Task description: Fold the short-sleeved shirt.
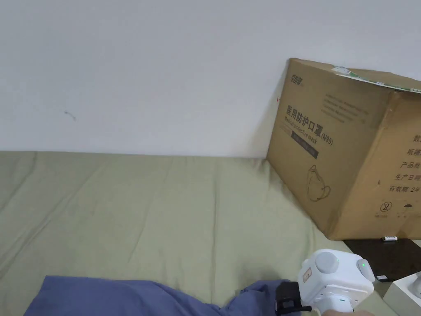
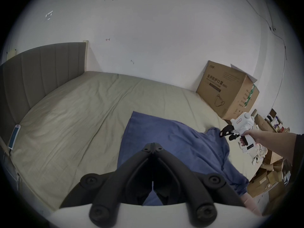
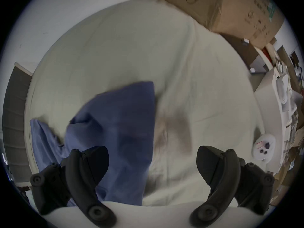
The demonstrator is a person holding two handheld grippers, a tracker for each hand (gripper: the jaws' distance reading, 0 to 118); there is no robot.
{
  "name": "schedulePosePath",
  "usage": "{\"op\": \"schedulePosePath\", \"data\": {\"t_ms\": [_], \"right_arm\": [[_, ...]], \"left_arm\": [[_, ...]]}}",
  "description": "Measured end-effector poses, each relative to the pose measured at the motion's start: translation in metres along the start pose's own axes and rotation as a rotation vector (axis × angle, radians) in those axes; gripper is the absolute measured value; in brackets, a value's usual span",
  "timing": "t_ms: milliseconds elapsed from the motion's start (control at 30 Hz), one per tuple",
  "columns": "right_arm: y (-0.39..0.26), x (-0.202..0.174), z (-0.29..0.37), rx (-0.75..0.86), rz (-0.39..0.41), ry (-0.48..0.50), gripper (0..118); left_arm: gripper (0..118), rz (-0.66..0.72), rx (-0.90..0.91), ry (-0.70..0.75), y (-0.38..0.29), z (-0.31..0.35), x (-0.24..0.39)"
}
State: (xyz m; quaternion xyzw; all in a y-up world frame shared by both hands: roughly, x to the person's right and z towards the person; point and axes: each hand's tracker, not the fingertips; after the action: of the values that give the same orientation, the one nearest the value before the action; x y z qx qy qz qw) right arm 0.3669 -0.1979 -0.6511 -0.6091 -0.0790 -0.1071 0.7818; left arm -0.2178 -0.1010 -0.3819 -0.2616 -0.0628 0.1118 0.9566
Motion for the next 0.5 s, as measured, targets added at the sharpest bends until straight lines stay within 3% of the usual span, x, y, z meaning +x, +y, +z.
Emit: {"op": "schedulePosePath", "data": {"t_ms": [100, 167, 200, 267, 300, 367, 400, 500], "right_arm": [[-0.007, 0.0, -0.01, -0.044, -0.022, 0.076, 103], [-0.014, -0.009, -0.005, -0.027, 0.082, 0.022, 85], [-0.016, -0.012, -0.003, -0.006, 0.127, 0.004, 71], [-0.018, -0.014, 0.005, 0.019, 0.171, -0.025, 18], [-0.02, -0.015, 0.01, 0.024, 0.164, 0.012, 2], [-0.022, -0.019, 0.016, 0.032, 0.141, 0.096, 2], [-0.024, -0.02, 0.019, 0.045, 0.144, 0.071, 2], [-0.028, -0.019, 0.036, 0.135, 0.133, 0.144, 2]], "left_arm": [[0, -0.01, -0.033, 0.019, -0.006, -0.012, -0.008], [0, -0.007, -0.052, 0.019, -0.009, -0.019, -0.009], [0, -0.006, -0.056, 0.02, -0.009, -0.023, -0.01], [0, 0.01, -0.031, 0.018, -0.004, -0.027, -0.011], [0, 0.022, -0.026, 0.005, 0.002, -0.033, -0.013], [0, 0.042, -0.025, -0.02, 0.017, -0.049, -0.019], [0, 0.061, -0.035, -0.04, 0.025, -0.059, -0.021], [0, 0.042, -0.173, -0.059, 0.056, -0.116, -0.036]]}}
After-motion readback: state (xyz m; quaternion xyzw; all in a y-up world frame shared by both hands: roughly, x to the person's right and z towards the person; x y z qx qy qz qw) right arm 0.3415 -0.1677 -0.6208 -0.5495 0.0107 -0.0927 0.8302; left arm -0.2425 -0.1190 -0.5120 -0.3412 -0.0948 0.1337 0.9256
